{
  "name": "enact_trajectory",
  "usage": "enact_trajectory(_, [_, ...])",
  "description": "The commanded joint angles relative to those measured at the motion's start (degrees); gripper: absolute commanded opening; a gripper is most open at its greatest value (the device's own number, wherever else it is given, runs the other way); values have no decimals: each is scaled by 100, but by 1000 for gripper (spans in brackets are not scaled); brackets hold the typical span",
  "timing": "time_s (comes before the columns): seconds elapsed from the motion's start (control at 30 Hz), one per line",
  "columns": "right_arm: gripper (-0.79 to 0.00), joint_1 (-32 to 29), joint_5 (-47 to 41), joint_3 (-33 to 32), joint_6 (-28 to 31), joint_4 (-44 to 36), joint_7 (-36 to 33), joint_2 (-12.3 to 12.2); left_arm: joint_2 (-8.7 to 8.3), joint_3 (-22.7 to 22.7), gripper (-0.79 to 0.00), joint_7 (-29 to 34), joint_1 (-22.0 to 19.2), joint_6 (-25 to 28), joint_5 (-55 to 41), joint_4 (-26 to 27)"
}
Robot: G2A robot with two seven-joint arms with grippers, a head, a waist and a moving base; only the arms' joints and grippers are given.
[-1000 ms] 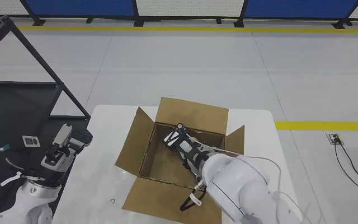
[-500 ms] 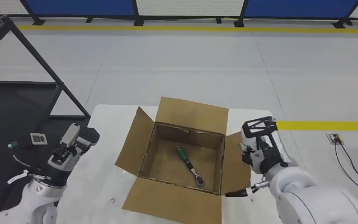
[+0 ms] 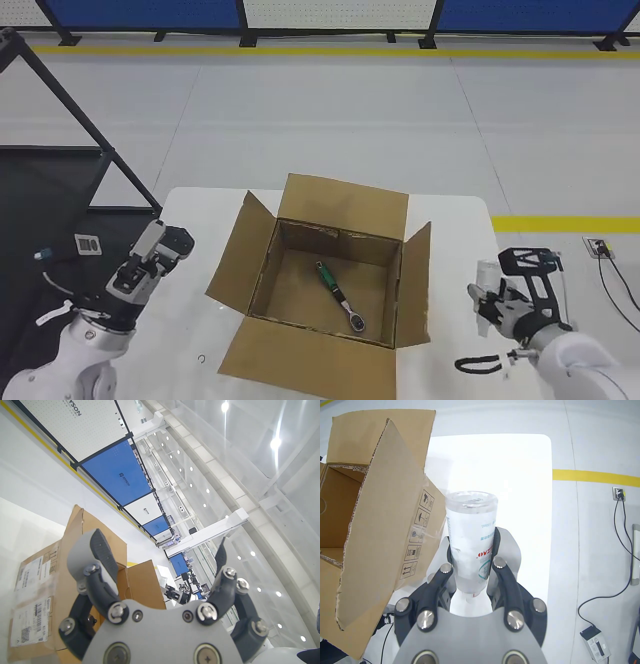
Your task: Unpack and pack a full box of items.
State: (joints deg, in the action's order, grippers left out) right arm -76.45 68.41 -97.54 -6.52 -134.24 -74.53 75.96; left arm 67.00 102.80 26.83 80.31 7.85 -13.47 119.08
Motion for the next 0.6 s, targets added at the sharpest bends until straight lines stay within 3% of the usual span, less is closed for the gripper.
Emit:
enact_trajectory(0.0, [-785, 0, -1, 0, -1, -1, 3, 0, -2, -23, 0, -22, 26, -10, 50, 33])
enact_trajectory(0.2, [-785, 19, -26, 109, -118, 411, 203, 4, -7, -108, 0, -72, 71, -25, 152, 74])
enact_trajectory(0.37, [-785, 787, 101, 331, -312, 1700, -129, -20, -10, -96, 0, -144, 114, -28, 152, 107])
enact_trajectory(0.57, [-785, 1577, -4, 351, -13, 3388, -110, -70, -17, -33, 0, -187, 192, -27, 130, 166])
